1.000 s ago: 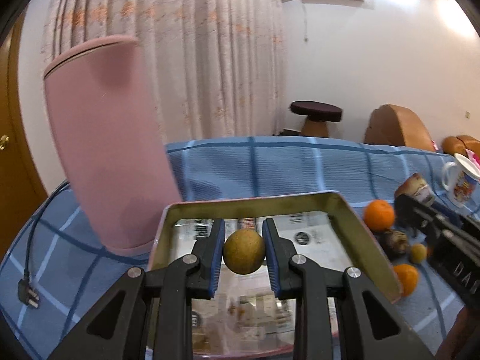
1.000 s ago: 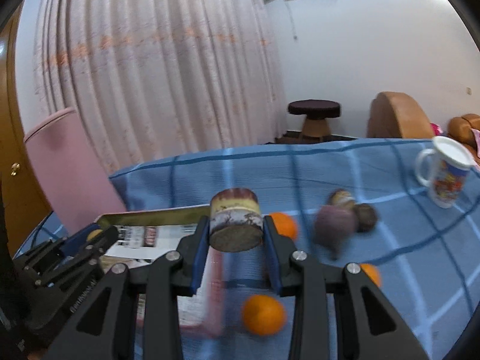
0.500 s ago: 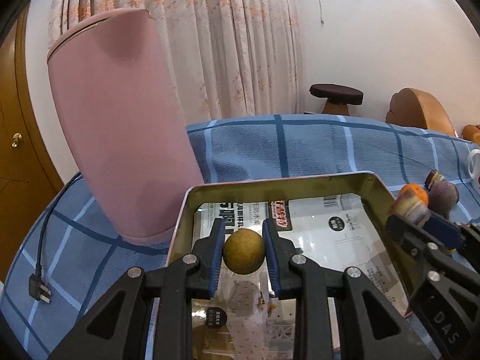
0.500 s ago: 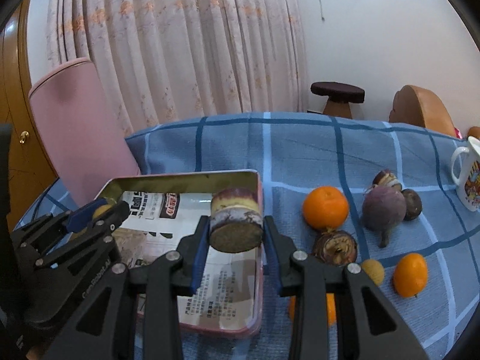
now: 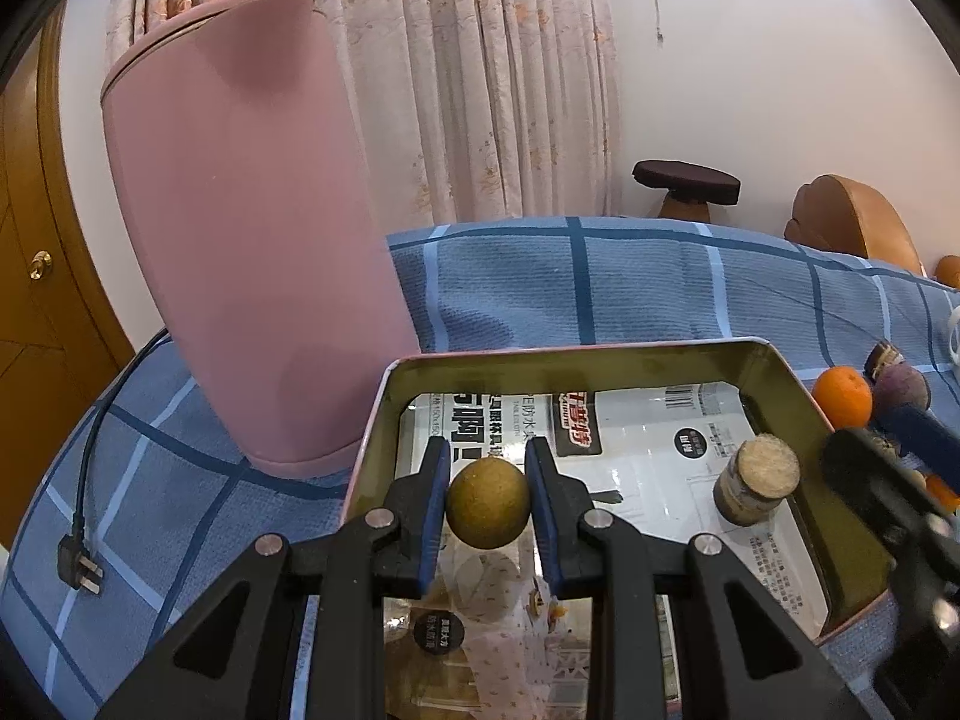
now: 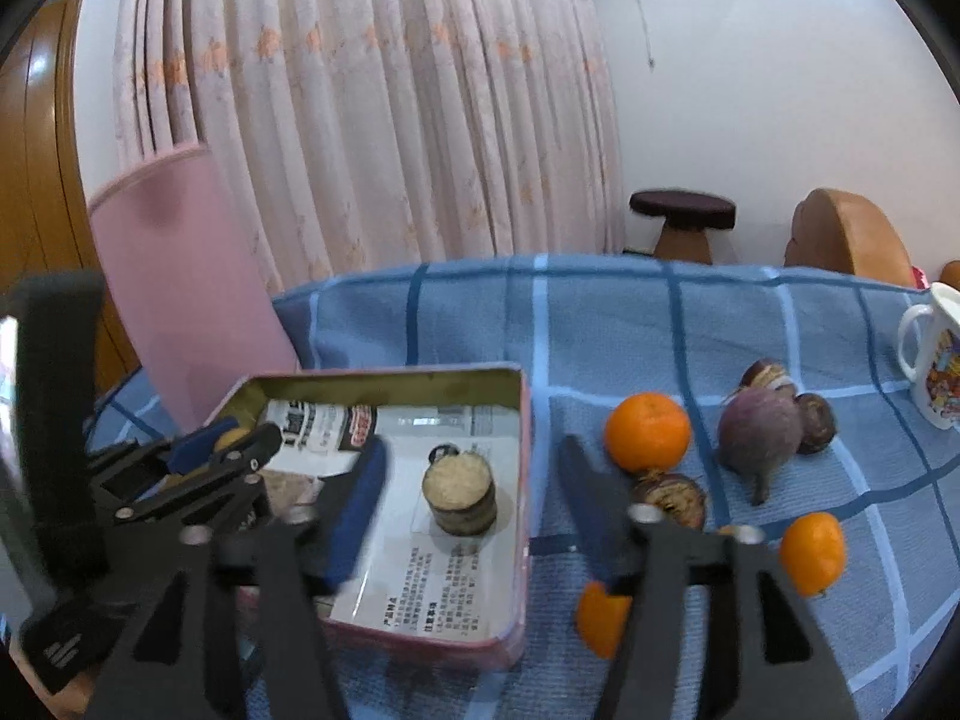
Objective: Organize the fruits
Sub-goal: 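Lower the can into the tin tray and open the right gripper while the left carries the fruit over, then lower the yellow fruit into the tin tray and open the left gripper, then grasp an orange with the right gripper while the left gripper moves toward the fruits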
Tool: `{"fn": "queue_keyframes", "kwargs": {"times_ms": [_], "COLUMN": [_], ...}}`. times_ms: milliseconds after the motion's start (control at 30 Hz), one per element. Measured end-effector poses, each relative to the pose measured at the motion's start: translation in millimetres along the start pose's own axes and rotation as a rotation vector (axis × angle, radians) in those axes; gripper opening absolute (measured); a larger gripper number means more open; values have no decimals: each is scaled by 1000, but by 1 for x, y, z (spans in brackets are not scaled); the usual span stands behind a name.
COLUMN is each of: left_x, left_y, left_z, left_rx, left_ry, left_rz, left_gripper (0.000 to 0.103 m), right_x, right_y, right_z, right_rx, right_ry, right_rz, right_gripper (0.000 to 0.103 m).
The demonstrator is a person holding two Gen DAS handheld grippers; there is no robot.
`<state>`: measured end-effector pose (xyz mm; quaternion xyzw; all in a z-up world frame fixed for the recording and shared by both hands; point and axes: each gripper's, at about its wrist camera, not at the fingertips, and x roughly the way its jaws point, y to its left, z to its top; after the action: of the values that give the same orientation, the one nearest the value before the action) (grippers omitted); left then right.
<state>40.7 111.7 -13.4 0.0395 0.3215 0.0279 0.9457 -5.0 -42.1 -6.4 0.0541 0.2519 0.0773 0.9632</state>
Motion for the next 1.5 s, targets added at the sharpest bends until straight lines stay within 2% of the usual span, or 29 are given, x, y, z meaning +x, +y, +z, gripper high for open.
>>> {"fn": "queue_keyframes", "kwargs": {"times_ms": [100, 167, 200, 267, 333, 367, 433, 567, 800, 1200, 1500], "left_x": [2, 2, 2, -1, -6, -10, -16, -19, -36, -44, -46], "left_y": [1, 1, 1, -1, -1, -1, 0, 1, -1, -17, -25], "left_z": [0, 0, 0, 0, 0, 0, 1, 0, -4, -5, -8], "left_rx": [-14, -20, -20, -19, -24, -28, -32, -51, -28, -3, 3], "left_ry": [14, 23, 21, 7, -29, -54, -85, -96, -145, -181, -179], "left_rz": [-12, -18, -14, -5, 13, 21, 19, 8, 10, -22, -39], "left_gripper": [28, 30, 34, 49, 75, 77, 77, 77, 77, 77, 78], "right_x": [-8, -10, -12, -14, -17, -18, -19, -21, -24, -27, -36], "right_y": [-4, -6, -8, -13, -17, -20, -28, -40, -44, -51, -56], "right_z": [1, 3, 4, 6, 8, 9, 11, 11, 10, 6, 4], "right_rx": [7, 16, 21, 24, 28, 33, 51, 89, 82, 76, 51], "right_ry": [-42, -59, -71, -94, -113, -119, -126, -133, -138, -120, -133], "right_rz": [-38, -54, -67, -95, -125, -139, -164, -185, -205, -227, -256], "right_gripper": [90, 94, 94, 98, 103, 103, 103, 103, 103, 103, 103]}}
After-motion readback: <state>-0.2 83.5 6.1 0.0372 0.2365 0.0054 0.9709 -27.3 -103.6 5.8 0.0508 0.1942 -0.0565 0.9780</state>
